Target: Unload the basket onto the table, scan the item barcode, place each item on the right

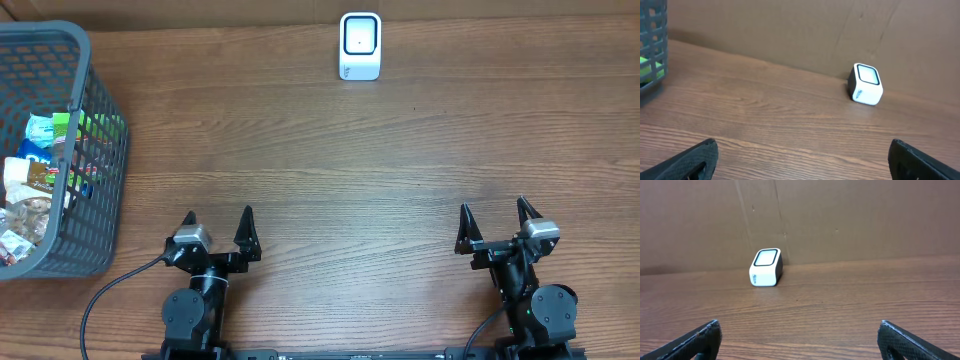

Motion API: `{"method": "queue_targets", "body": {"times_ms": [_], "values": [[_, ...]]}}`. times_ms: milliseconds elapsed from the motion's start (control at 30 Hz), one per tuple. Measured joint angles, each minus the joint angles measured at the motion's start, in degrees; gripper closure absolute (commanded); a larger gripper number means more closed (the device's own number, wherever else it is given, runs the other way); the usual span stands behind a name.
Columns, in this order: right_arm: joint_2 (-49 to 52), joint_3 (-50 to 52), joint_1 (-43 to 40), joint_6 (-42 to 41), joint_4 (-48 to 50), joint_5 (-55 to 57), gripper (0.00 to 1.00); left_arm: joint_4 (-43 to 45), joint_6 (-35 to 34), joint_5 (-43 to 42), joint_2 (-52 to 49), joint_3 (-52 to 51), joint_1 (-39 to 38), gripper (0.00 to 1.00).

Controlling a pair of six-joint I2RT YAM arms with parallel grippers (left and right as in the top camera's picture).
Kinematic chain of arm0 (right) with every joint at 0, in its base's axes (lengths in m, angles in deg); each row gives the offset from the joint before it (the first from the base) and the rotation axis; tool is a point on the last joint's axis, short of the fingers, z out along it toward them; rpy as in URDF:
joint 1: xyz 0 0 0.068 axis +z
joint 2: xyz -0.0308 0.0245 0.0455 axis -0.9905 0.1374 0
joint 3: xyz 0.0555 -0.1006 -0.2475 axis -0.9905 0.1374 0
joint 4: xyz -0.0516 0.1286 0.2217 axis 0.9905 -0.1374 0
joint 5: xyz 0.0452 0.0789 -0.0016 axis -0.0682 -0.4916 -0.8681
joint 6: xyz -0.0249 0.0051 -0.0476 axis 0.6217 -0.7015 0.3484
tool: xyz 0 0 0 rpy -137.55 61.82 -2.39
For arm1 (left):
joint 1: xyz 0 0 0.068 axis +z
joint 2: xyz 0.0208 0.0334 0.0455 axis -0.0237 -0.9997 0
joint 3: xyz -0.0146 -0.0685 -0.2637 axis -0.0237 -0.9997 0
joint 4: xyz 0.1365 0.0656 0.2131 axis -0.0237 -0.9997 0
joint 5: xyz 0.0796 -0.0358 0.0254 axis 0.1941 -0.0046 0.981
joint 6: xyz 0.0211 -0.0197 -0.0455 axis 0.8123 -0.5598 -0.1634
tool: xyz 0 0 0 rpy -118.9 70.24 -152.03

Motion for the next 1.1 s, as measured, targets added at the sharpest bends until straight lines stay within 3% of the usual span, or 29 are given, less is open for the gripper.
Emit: {"method": "queue_targets", "body": {"times_ms": [667,867,1000,1100], "values": [[0.0,0.0,0.0,0.0,2.6,2.1,0.0,4.6,4.4,-1.3,0.0,0.0,0.0,0.0],[0.0,0.0,0.0,0.0,2.1,1.1,0.0,1.1,7.0,-1.9,-0.2,2.6,0.0,0.0],[0.0,-0.8,0.0,0.0,-1.0,-0.3,0.0,-1.1,10.0,-3.2,-4.3,8.2,0.0,0.0],[0.0,-5.0,0.0,0.0,-4.4,-2.0,0.0,-1.7,12.3,-4.1,-14.0,16.2,0.0,0.0]]}}
